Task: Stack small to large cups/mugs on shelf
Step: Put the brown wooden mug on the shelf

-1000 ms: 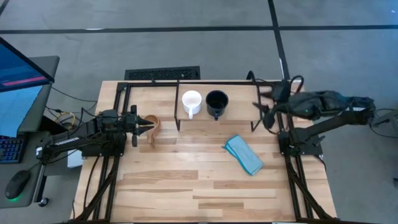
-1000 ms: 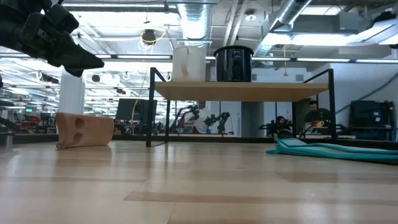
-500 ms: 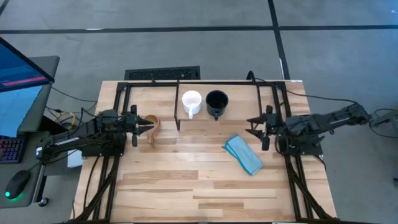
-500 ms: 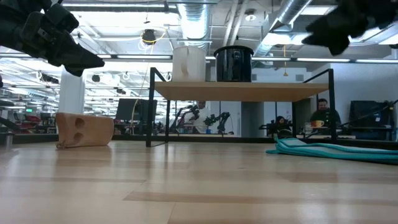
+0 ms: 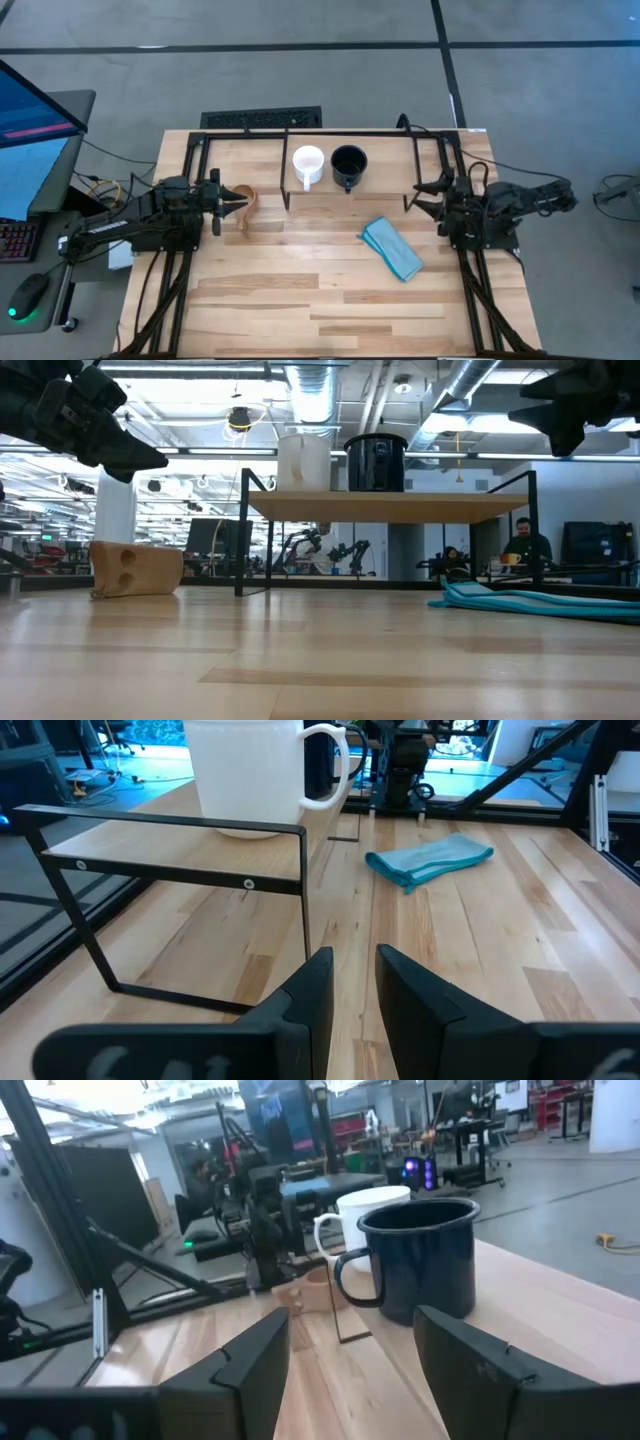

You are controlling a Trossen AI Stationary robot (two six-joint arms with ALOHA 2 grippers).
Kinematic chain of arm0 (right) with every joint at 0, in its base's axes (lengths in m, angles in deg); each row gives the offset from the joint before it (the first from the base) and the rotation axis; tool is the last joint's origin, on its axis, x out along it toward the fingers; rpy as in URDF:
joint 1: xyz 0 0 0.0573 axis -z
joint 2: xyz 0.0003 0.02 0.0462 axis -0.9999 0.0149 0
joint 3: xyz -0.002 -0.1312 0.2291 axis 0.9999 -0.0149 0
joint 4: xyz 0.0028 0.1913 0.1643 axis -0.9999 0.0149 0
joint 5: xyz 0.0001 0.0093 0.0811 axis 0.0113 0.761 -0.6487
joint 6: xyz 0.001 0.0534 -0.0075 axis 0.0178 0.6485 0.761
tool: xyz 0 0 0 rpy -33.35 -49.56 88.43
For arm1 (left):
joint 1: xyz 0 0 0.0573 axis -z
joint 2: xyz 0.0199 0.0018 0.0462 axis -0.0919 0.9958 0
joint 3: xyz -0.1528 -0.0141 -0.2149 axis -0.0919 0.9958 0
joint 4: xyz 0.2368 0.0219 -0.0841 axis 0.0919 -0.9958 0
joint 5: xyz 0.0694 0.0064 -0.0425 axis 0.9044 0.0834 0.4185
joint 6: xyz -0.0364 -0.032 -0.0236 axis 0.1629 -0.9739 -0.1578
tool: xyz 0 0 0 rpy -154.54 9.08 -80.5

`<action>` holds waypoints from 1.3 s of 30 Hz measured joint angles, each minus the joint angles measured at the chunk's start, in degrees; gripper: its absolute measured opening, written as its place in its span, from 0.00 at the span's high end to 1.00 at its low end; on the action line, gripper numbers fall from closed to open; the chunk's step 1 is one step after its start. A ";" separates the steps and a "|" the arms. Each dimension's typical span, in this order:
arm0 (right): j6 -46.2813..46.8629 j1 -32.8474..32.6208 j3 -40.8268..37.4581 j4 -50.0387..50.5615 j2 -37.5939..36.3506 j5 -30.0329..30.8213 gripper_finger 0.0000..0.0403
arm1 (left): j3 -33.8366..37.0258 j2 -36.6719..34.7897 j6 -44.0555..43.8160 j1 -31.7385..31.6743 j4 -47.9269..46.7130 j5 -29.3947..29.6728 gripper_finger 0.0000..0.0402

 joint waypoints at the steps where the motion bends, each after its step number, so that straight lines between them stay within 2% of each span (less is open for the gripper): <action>1: -0.02 0.00 -0.50 -0.27 -0.44 0.00 0.42 | 0.00 0.00 0.01 0.02 0.00 0.00 0.83; 9: -0.48 0.00 -4.82 -2.33 -1.59 0.19 0.42 | 0.00 0.00 0.66 0.01 0.21 0.09 0.83; 13: -0.48 0.00 -6.13 -2.52 -1.59 3.67 0.42 | 0.00 0.00 0.96 0.02 0.55 0.11 0.83; 18: -0.50 0.00 -6.30 -2.14 -1.57 4.35 0.42 | 0.00 0.00 1.47 0.02 0.55 0.09 0.83; 26: -0.48 0.00 -6.30 -1.88 -1.57 4.48 0.42 | 0.00 0.00 -4.67 0.01 2.98 0.06 0.83; 32: -0.46 0.00 -6.30 -1.71 -1.57 4.44 0.42 | 0.00 0.00 -1.41 0.01 2.97 2.73 0.83; 39: -0.47 0.00 -6.28 -1.07 -1.57 4.37 0.42 | 0.00 0.00 -2.85 0.02 3.05 1.71 0.83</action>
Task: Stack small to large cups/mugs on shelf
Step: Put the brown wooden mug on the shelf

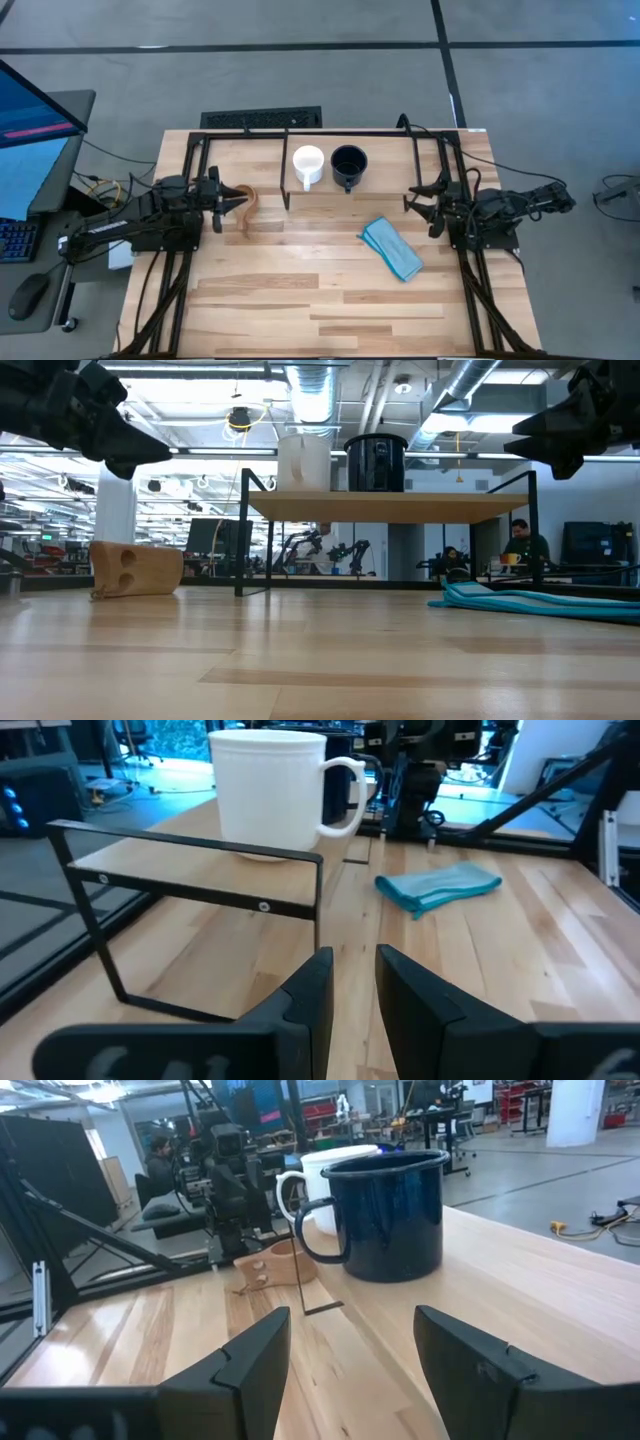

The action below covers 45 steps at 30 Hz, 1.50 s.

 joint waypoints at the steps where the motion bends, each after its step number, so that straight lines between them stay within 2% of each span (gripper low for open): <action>1: 0.03 0.00 0.00 0.20 0.00 0.03 0.42 | 0.00 0.00 0.40 0.00 0.23 -0.25 0.83; 7: 0.01 0.06 0.00 0.19 0.00 0.09 0.42 | -0.19 0.00 2.56 0.00 6.94 -0.71 0.83; 13: 0.01 0.07 0.00 0.83 0.00 0.11 0.42 | -4.39 1.04 6.46 0.00 6.99 -4.44 0.83; 19: 0.01 0.07 0.00 1.31 0.00 0.13 0.42 | -10.45 5.86 5.81 0.00 0.94 -4.04 0.83; 26: 0.01 0.06 0.01 1.27 0.00 0.18 0.42 | -19.62 15.16 6.48 0.00 -8.26 -3.24 0.83; 30: -0.01 0.17 0.02 1.18 0.00 3.36 0.42 | -24.20 18.96 8.41 0.00 -11.07 -3.19 0.83; 39: -4.89 5.59 0.04 0.83 0.00 4.42 0.42 | -25.40 20.52 11.44 0.00 -12.70 -3.26 0.83; 45: -9.82 10.14 0.04 -3.49 0.00 -1.60 0.42 | -25.40 20.50 11.03 0.00 -13.65 -3.25 0.83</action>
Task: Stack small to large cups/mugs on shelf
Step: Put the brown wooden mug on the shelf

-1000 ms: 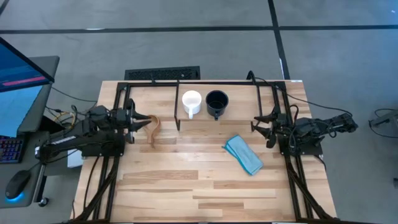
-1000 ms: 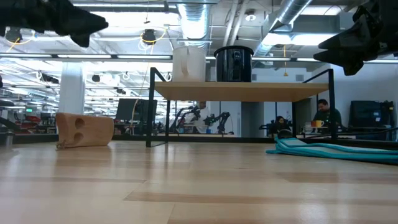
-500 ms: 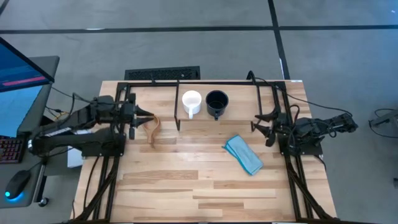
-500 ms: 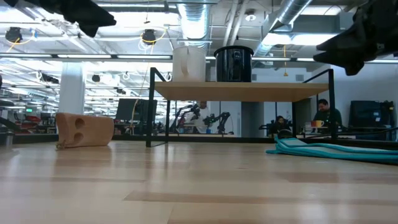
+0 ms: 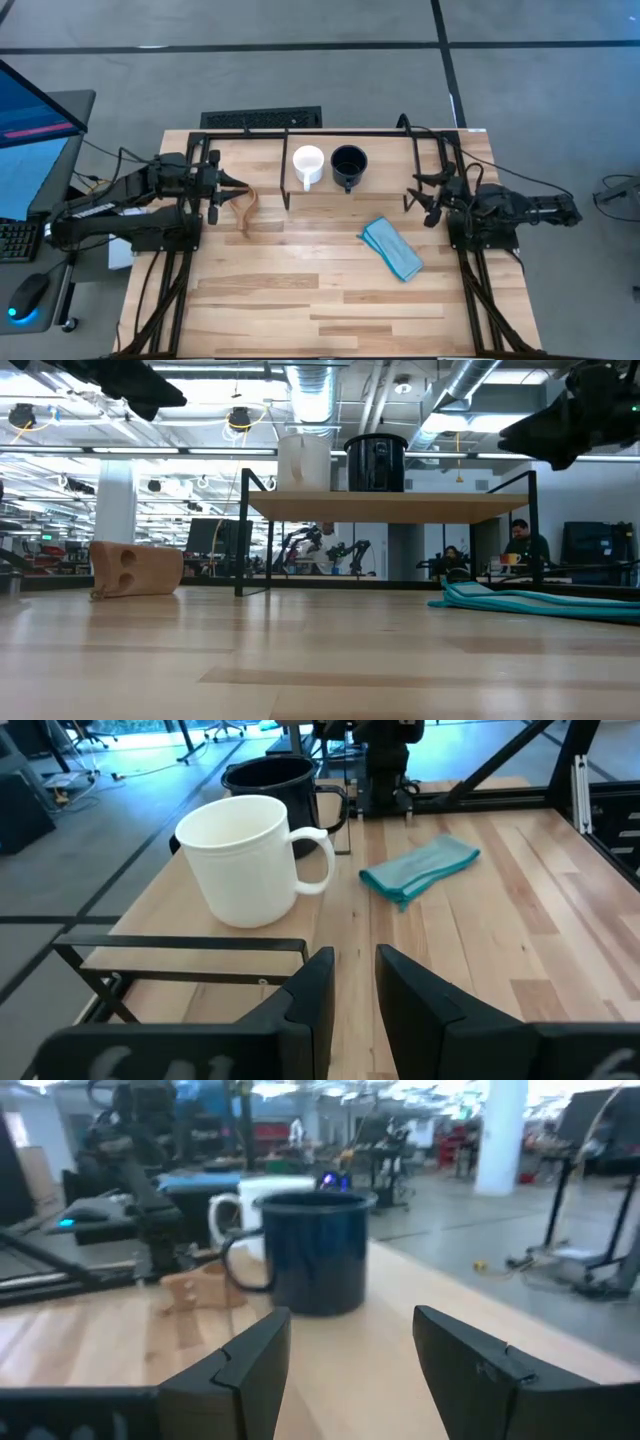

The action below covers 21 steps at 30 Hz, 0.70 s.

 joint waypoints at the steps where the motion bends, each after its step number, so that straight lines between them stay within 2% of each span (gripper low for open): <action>1: -0.71 0.78 0.02 -0.67 0.00 -0.22 0.42 | 0.00 0.00 0.00 0.00 -0.01 0.00 0.83; 9: -2.26 6.73 0.04 -0.99 0.00 -1.29 0.42 | 0.00 -0.02 -0.04 -0.01 -0.68 0.04 0.83; 12: -2.25 8.27 0.03 -0.99 0.00 -1.29 0.42 | 0.00 -0.02 -0.23 -0.02 -3.21 1.72 0.83; 15: -2.24 9.16 0.04 -0.99 0.00 -1.29 0.42 | 0.00 -0.02 -2.98 -0.02 -6.74 3.44 0.83; 21: -2.21 9.75 0.03 -0.97 0.00 -1.29 0.42 | 0.02 0.02 -8.20 -0.02 -7.02 3.59 0.83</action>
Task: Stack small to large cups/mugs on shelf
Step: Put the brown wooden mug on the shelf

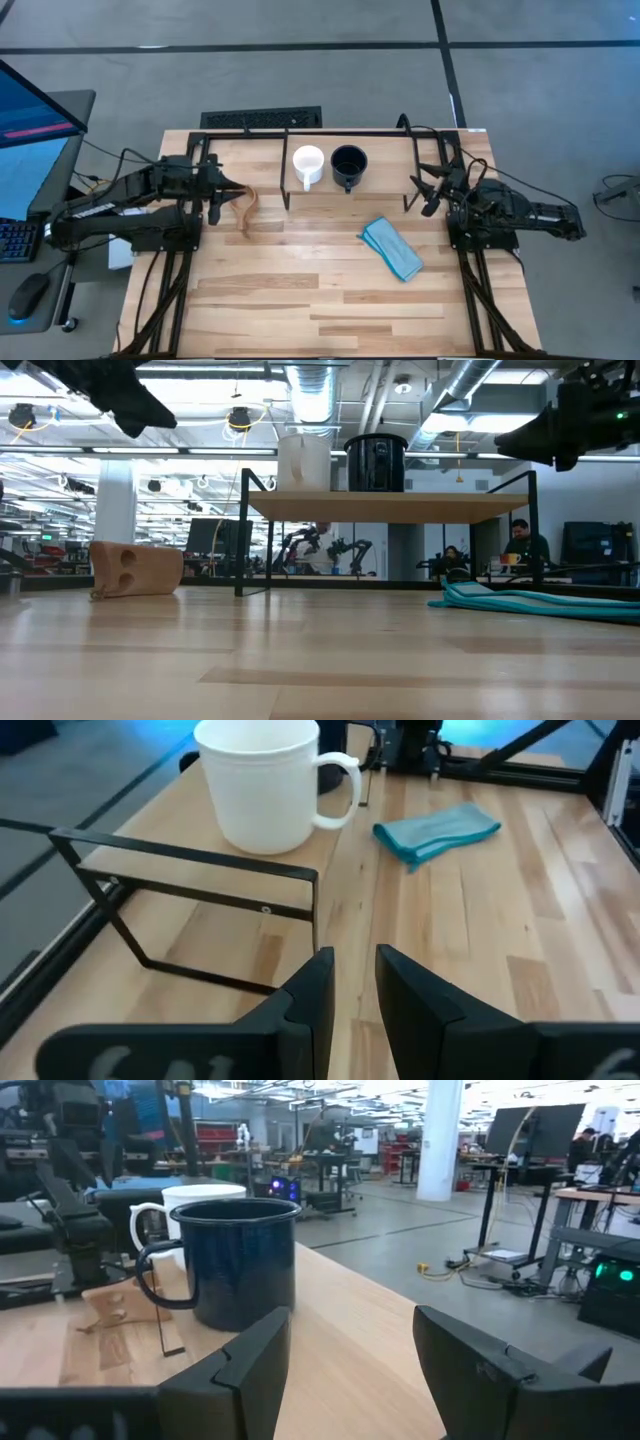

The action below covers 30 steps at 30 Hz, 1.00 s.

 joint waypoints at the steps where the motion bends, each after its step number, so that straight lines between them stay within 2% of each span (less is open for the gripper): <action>1: 0.19 0.00 0.01 0.00 0.00 -0.02 0.42 | 0.00 -0.03 -0.31 -0.01 0.00 0.84 0.83; 7: 0.46 -0.02 0.01 0.05 0.00 -0.02 0.42 | -0.11 0.05 -6.45 -0.04 -0.70 6.22 0.83; 15: 0.51 -0.04 0.00 0.21 0.00 -0.03 0.42 | -0.15 4.20 -3.79 -0.04 -6.98 16.08 0.83; 24: 5.79 -0.04 -0.01 3.56 0.00 -0.17 0.42 | -2.71 12.17 -3.01 -0.22 -9.69 18.43 0.83; 30: 6.72 -0.04 -0.01 4.62 0.00 -0.17 0.42 | -5.25 18.69 -0.77 -0.22 -15.27 23.48 0.83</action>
